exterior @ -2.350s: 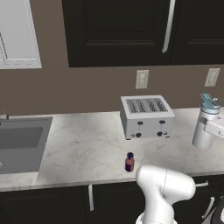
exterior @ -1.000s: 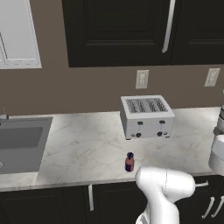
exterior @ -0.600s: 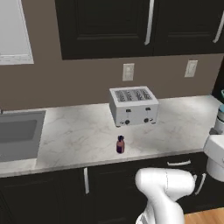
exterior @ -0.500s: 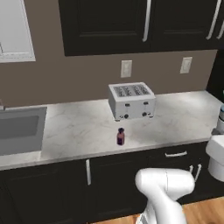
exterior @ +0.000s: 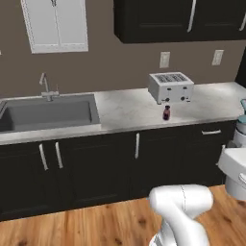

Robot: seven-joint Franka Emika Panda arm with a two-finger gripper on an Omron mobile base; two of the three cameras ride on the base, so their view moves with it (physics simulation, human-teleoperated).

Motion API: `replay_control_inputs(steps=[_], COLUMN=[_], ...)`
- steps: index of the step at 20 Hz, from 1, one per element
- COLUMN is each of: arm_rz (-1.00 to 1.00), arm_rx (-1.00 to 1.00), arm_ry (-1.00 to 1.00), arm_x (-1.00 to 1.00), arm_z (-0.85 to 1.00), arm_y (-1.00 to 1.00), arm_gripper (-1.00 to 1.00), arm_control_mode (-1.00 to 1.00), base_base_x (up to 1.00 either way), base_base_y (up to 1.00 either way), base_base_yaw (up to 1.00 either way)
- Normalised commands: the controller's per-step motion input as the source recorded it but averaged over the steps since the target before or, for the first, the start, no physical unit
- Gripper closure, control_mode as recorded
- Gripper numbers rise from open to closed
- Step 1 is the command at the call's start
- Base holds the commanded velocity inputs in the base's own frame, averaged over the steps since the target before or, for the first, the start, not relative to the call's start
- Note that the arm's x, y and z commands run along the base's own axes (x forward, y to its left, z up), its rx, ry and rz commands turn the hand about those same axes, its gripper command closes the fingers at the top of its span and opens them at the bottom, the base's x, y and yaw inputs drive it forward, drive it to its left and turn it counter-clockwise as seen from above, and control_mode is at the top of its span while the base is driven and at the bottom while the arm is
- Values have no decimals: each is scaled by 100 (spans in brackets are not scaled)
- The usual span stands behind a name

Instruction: Move the drinks to the dining counter.

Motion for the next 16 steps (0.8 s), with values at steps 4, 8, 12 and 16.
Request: replay_control_inputs(steps=[4,8,12,16], arm_rz=[0,0,0,0], arm_rx=[0,0,0,0], arm_ry=[0,0,0,0], arm_x=[0,0,0,0], arm_z=[0,0,0,0], arm_y=[0,0,0,0], arm_gripper=[100,100,100,100], arm_control_mode=[100,100,100,100], base_base_x=[-79,-100,-100,-98], base_base_y=[100,100,56,32], base_base_yaw=[15,-24,-63,-79])
